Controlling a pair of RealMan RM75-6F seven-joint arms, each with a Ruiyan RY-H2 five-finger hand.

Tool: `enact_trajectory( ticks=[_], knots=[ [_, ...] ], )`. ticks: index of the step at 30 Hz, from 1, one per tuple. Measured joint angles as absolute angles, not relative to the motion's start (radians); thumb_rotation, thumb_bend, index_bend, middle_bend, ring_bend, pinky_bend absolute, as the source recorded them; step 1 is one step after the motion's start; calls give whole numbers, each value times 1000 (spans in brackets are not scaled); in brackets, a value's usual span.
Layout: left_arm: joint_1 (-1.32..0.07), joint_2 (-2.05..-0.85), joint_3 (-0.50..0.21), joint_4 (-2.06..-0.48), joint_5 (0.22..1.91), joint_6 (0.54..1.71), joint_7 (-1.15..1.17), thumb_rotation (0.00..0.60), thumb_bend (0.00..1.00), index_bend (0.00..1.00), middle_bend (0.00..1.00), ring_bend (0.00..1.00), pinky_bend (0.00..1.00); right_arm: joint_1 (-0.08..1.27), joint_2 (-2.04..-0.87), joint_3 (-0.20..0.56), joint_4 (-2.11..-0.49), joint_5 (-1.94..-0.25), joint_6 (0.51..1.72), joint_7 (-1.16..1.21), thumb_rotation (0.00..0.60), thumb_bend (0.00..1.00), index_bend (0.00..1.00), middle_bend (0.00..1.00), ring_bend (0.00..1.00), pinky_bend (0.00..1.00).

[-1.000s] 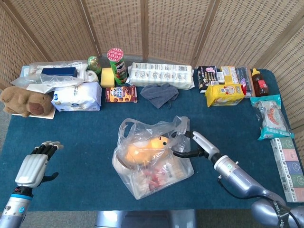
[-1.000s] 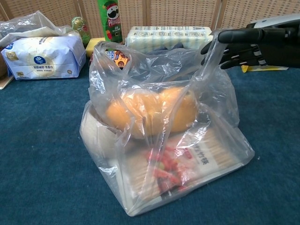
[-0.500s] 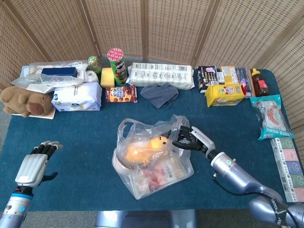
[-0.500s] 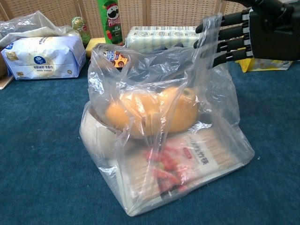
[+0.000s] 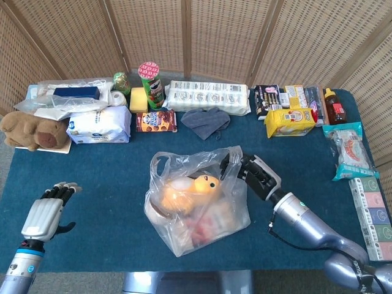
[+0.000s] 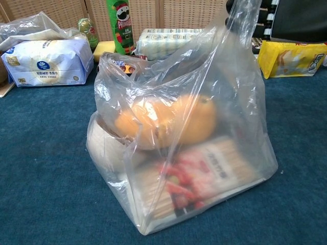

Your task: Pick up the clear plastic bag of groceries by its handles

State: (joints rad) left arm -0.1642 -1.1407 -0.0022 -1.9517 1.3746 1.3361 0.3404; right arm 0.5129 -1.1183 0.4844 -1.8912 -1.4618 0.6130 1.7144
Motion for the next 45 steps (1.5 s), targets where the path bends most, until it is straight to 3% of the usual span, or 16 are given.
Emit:
enact_trajectory(
  ticks=[8, 18, 28, 45],
  knots=[
    [-166, -1138, 9, -1960, 1374, 1324, 336, 600, 124, 234, 218, 137, 214, 544, -1090, 385, -1841, -1674, 722, 1959, 328, 81, 386, 453, 420, 375],
    [-167, -1129, 10, -1957, 1370, 1326, 331, 600, 123, 234, 218, 137, 214, 650, -1038, 284, -1820, -1749, 779, 2140, 328, 81, 364, 453, 528, 492],
    [-191, -1139, -2, -1945, 1419, 1320, 314, 600, 123, 235, 218, 137, 214, 743, -926, 162, -1839, -1810, 905, 2402, 331, 81, 374, 504, 562, 519],
    [-287, -1160, -66, -1893, 1571, 1314, 271, 600, 129, 199, 218, 137, 214, 783, -848, 77, -1876, -1803, 1007, 2350, 324, 90, 384, 507, 549, 490]
  ],
)
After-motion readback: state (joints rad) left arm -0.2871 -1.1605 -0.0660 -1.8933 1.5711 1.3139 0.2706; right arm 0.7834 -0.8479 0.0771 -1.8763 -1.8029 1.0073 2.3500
